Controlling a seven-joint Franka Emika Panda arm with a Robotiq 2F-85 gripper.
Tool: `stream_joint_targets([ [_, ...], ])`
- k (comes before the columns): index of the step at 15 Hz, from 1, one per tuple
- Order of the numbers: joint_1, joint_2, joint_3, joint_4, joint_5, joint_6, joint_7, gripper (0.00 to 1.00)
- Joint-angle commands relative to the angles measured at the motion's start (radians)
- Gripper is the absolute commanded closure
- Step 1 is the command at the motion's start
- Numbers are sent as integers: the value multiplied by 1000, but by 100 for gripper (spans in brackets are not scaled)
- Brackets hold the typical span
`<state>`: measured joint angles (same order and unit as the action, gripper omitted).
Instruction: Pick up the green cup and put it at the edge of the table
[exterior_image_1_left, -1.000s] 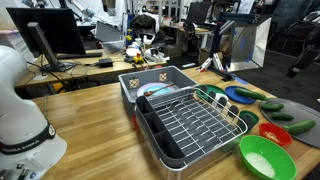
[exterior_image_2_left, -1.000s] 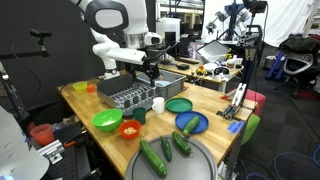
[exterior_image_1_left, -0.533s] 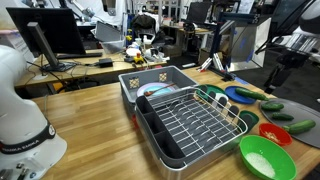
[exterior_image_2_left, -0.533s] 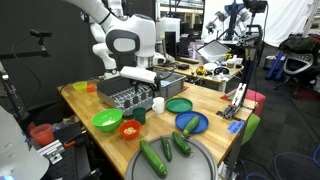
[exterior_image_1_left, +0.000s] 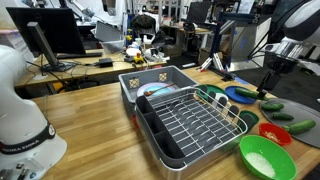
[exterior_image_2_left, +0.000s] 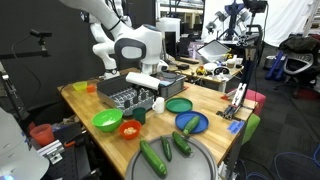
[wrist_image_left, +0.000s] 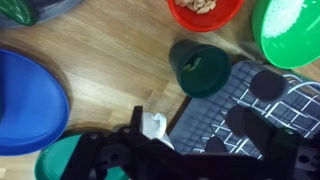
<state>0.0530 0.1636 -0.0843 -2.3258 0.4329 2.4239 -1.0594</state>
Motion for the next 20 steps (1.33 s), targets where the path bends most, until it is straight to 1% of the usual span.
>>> stream_joint_targets([
  [1,-54,1,54,5,-14,-13,19,0],
  [2,-59,12,62,13,-15,-20,27,0],
  [4,-63,51,72,29,-38,3,52,0],
  [6,-73,106,82,53,-52,1,60,0],
  [9,-105,204,110,88,-44,22,32,0],
  [12,-133,287,137,134,-66,31,46,0],
  [18,-151,374,168,201,-150,28,81,0],
  [19,-153,380,172,207,-162,27,86,9],
  [20,-156,384,176,213,-171,27,89,28],
])
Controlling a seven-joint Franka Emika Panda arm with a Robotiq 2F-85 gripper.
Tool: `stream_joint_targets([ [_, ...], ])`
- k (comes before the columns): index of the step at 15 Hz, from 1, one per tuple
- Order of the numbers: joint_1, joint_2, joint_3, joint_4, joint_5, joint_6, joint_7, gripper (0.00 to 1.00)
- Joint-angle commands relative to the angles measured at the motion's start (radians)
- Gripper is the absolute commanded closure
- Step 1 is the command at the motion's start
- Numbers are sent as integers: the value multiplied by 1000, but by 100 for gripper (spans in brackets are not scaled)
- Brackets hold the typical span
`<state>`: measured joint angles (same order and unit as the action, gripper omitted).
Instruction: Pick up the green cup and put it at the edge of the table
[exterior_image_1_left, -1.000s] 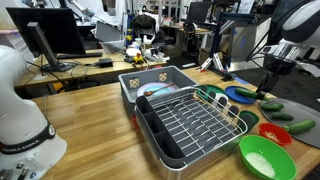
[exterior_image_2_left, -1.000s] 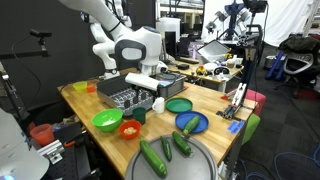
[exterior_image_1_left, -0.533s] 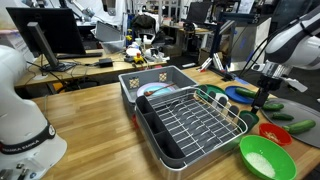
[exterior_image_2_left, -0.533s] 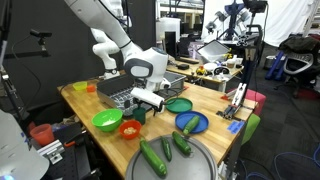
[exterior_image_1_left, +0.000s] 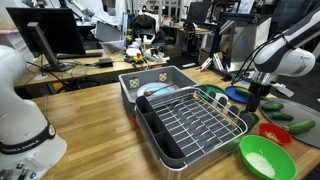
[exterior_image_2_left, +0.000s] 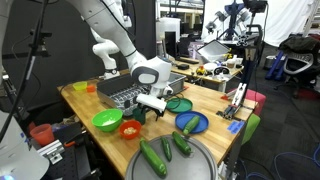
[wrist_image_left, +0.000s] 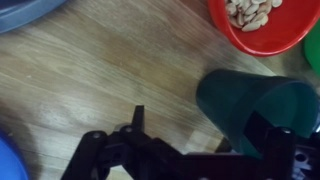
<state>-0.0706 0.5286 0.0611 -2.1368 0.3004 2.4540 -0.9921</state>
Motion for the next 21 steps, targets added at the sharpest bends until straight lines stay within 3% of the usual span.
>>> stream_joint_targets([
  [1,-34,24,35,29,-44,-4,24,34],
  [10,-65,8,59,27,-38,-10,28,98],
  [17,-55,-96,28,-20,-96,69,109,99],
  [21,-52,-241,48,-96,-95,34,118,99],
])
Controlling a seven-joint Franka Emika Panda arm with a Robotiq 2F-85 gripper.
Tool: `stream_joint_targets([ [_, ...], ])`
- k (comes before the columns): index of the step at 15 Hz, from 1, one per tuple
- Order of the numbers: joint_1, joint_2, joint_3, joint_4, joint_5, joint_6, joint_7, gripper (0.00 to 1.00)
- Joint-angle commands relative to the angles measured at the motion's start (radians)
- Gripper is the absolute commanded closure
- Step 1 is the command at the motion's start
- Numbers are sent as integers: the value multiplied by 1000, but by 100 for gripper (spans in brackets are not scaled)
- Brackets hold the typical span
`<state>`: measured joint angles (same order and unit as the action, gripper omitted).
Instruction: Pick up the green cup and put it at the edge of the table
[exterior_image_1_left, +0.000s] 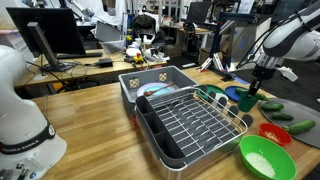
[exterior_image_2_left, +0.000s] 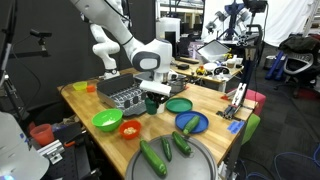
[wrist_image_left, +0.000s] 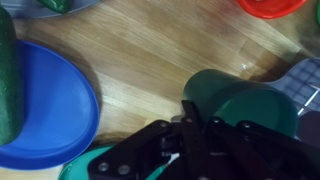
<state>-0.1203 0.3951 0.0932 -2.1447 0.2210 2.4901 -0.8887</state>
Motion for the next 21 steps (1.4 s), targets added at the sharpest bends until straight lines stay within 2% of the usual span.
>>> stream_joint_targets([
  [1,17,-153,7,-123,-41,8,32,99],
  [5,79,-331,18,-258,-92,-11,30,99],
  [11,251,-513,72,-372,-130,-46,-34,99],
  [16,383,-490,103,-368,-90,-83,-172,99],
  [21,435,-439,126,-359,-4,-132,-400,99],
])
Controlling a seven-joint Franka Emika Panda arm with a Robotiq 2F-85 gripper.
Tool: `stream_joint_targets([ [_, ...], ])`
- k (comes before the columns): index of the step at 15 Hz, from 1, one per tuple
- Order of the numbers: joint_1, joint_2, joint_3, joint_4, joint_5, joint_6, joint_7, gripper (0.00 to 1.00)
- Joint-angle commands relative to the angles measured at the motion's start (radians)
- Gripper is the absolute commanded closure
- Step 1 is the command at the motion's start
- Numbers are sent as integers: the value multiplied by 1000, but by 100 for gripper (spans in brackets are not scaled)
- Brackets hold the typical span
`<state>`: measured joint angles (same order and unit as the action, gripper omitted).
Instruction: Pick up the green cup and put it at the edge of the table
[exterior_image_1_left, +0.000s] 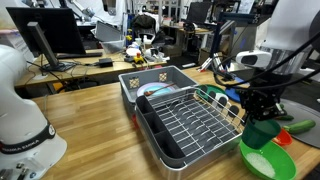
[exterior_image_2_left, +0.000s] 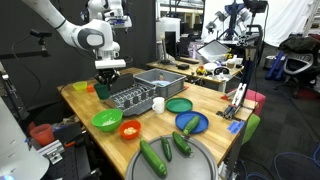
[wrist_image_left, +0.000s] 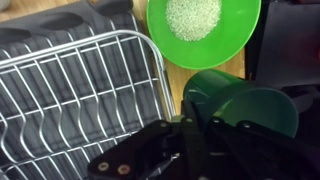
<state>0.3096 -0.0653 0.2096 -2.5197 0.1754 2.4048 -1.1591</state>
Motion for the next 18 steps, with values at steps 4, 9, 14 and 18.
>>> stream_joint_targets([
  [4,-1,26,27,5,51,-48,-147,95],
  [9,-1,26,27,10,54,-57,-165,95],
  [14,21,69,54,32,59,-18,-200,99],
  [18,54,173,128,94,17,19,-229,99],
])
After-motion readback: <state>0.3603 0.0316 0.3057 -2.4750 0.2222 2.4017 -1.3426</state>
